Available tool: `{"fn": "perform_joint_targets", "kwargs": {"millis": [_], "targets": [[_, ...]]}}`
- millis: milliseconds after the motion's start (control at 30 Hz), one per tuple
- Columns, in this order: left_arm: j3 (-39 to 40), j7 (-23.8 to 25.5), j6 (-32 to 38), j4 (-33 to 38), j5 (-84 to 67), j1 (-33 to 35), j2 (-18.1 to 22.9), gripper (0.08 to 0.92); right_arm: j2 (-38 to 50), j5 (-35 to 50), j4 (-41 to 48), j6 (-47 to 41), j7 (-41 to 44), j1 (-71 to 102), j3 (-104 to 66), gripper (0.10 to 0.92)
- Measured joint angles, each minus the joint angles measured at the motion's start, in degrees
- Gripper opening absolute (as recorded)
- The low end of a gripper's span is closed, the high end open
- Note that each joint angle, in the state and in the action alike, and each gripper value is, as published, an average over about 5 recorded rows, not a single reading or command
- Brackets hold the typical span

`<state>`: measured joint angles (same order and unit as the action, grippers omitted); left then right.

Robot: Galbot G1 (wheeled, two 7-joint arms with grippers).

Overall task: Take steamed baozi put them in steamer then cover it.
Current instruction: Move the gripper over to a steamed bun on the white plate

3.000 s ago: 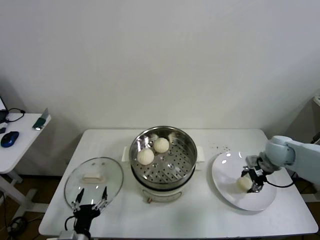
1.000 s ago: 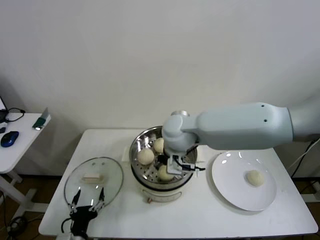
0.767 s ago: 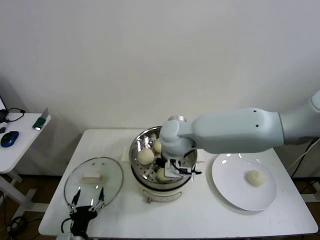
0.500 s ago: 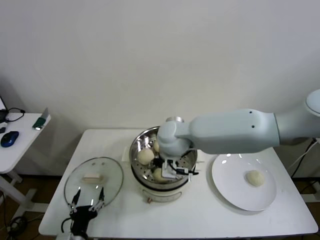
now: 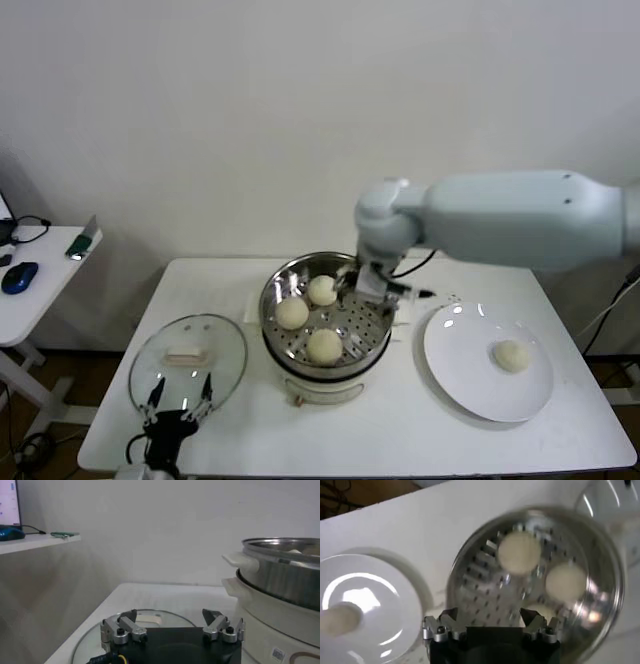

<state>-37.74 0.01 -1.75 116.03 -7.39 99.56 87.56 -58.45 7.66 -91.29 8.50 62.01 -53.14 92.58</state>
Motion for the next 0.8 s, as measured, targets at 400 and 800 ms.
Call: {"fn": "perform_joint_targets", "kwargs": {"millis": [400,800], "targets": [[-0.16,0.15,-0.24,-0.32,-0.59,-0.68,-0.34,0.823,15.52,10.71,7.81,-2.51,0.83,-9.01,12.02,0.823],[-0.69,0.19,-0.39,-0.64,-0.44,-0.43,-0.17,0.823,29.28,5.48,13.62,-8.54,-2.62,9.66,1.89,0.823]]}}
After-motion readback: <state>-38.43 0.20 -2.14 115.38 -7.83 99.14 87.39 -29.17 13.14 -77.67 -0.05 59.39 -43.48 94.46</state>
